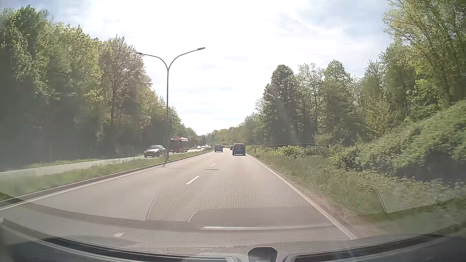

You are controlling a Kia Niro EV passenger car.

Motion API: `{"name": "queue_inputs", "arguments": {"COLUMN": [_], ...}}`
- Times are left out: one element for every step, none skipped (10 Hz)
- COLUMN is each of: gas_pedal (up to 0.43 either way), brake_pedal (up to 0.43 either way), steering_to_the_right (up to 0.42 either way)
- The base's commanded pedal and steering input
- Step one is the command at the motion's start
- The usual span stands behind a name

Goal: Follow the waypoints while adhering to traffic rules and regulations

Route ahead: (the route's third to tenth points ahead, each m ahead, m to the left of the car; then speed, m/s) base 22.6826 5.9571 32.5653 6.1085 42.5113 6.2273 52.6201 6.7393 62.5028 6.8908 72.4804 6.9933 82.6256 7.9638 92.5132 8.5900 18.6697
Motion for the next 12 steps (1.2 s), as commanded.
{"name": "queue_inputs", "arguments": {"gas_pedal": [0.067, 0.067, 0.067, 0.067, 0.067, 0.067, 0.067, 0.067, 0.067, 0.067, 0.067, 0.079], "brake_pedal": [0.0, 0.0, 0.0, 0.0, 0.0, 0.0, 0.0, 0.0, 0.0, 0.0, 0.0, 0.0], "steering_to_the_right": [-0.005, -0.005, -0.005, -0.006, -0.006, -0.006, -0.006, -0.005, -0.005, -0.005, -0.005, -0.006]}}
